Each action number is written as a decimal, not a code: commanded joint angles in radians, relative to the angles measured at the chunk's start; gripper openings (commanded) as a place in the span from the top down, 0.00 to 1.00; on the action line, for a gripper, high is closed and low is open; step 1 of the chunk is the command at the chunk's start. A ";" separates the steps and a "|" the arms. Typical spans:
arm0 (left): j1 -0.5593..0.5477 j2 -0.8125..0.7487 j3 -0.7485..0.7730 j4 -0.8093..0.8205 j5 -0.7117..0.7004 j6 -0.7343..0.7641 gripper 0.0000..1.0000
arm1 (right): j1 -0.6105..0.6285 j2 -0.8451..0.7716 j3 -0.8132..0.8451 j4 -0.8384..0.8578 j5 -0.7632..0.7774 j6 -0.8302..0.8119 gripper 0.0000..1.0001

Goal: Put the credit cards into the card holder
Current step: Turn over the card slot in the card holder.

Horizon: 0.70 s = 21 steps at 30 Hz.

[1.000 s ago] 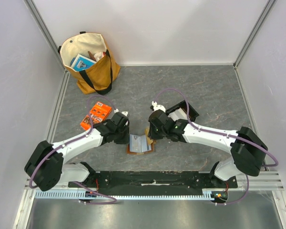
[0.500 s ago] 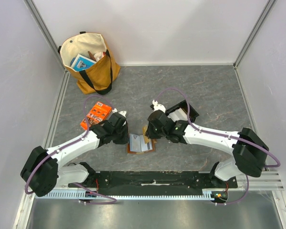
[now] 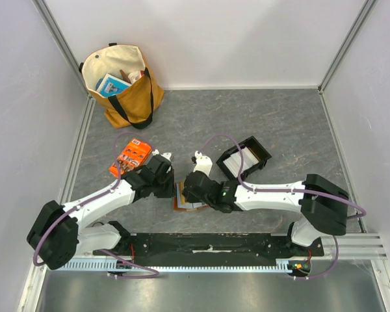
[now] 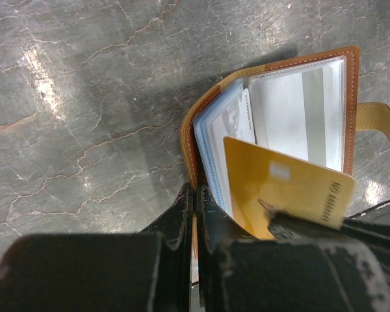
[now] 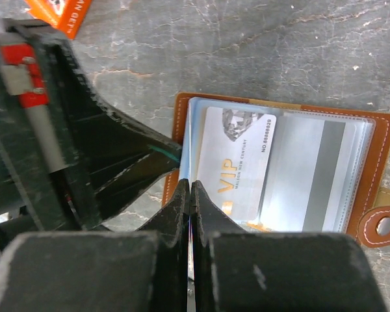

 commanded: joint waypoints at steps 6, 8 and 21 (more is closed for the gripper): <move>-0.001 -0.036 -0.010 0.028 0.011 -0.038 0.98 | 0.027 0.049 0.046 0.048 0.120 0.059 1.00; -0.002 -0.038 -0.010 0.026 0.011 -0.039 0.98 | 0.030 0.031 0.043 0.048 0.138 0.060 1.00; -0.001 -0.047 -0.012 0.026 0.014 -0.047 0.98 | 0.036 0.034 0.051 0.054 0.177 0.060 1.00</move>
